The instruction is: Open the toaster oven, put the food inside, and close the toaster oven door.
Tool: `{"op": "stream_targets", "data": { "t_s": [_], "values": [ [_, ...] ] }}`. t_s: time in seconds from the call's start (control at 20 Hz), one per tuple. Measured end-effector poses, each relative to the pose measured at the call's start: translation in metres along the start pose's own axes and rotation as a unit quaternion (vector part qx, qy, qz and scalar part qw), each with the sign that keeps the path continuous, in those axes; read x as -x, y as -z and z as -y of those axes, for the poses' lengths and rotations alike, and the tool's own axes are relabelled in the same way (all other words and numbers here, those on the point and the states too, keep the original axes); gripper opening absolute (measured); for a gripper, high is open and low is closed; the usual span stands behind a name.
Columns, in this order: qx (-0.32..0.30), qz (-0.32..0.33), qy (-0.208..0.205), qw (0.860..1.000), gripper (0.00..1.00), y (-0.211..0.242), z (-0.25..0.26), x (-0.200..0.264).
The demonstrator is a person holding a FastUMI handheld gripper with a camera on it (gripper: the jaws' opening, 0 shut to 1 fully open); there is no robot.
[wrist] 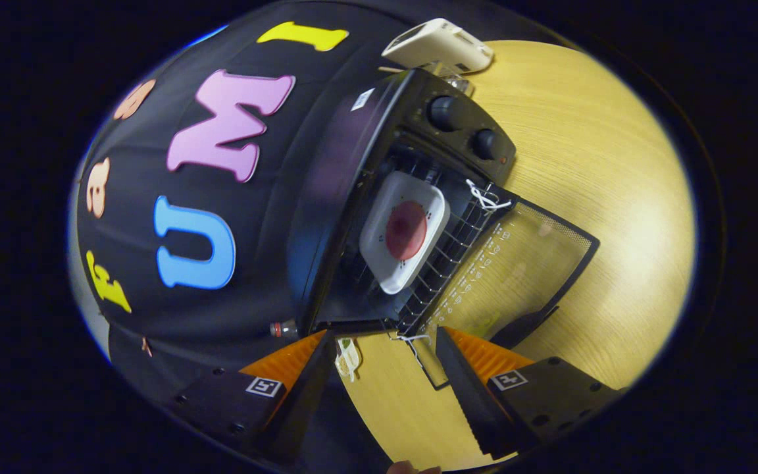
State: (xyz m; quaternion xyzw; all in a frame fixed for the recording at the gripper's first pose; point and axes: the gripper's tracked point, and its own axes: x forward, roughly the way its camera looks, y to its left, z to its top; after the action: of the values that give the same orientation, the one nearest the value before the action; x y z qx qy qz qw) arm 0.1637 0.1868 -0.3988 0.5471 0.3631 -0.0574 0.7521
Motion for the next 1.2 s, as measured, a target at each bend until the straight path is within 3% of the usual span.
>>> {"op": "stream_targets", "data": {
  "t_s": [0.15,0.25,0.4,0.55,0.75,1.2],
  "values": [
    [0.145,-0.016,0.021,0.989,0.98,0.015,0.016,0.021],
    [0.267,-0.014,0.047,0.962,0.98,0.022,0.035,0.031],
    [0.368,-0.033,0.095,0.924,0.98,0.035,0.061,0.04],
    [0.402,-0.058,0.14,0.903,0.99,0.042,0.091,0.036],
    [0.436,-0.079,0.169,0.88,0.99,0.051,0.122,0.021],
    [0.423,-0.088,0.227,0.873,0.99,0.045,0.158,-0.021]
  ]
}}
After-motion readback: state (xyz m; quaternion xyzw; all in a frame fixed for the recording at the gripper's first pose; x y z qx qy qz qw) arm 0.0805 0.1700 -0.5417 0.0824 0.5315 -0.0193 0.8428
